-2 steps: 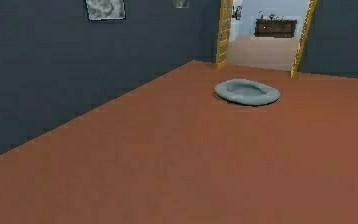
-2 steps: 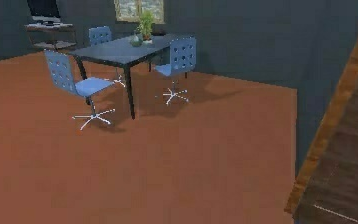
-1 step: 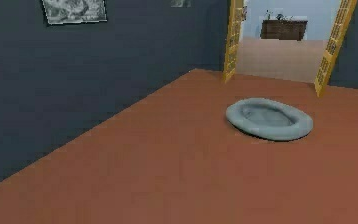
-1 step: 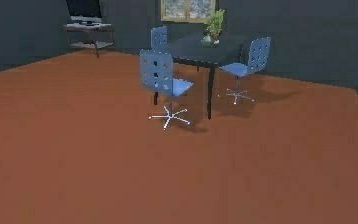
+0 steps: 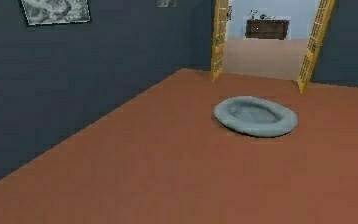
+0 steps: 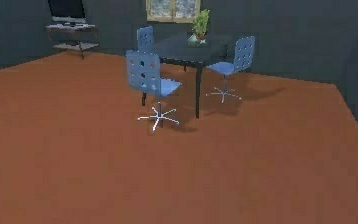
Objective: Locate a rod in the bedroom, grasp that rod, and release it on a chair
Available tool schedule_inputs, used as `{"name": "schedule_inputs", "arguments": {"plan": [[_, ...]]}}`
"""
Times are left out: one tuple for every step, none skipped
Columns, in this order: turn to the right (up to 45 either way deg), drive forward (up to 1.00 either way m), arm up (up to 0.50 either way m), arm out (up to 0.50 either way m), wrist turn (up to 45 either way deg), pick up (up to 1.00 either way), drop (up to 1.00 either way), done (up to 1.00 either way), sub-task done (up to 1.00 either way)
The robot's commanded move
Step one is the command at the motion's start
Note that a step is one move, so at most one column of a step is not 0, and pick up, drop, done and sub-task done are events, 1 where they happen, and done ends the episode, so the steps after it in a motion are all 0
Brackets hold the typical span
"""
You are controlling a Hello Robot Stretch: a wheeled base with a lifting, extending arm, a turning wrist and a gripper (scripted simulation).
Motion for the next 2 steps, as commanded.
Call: {"name": "schedule_inputs", "arguments": {"plan": [[0.0, 1.00, 0.00, 0.00, 0.0, 0.00, 0.00, 0.00, 0.00], [0.0, 1.00, 0.00, 0.00, 0.0, 0.00, 0.00, 0.00, 0.00]]}}
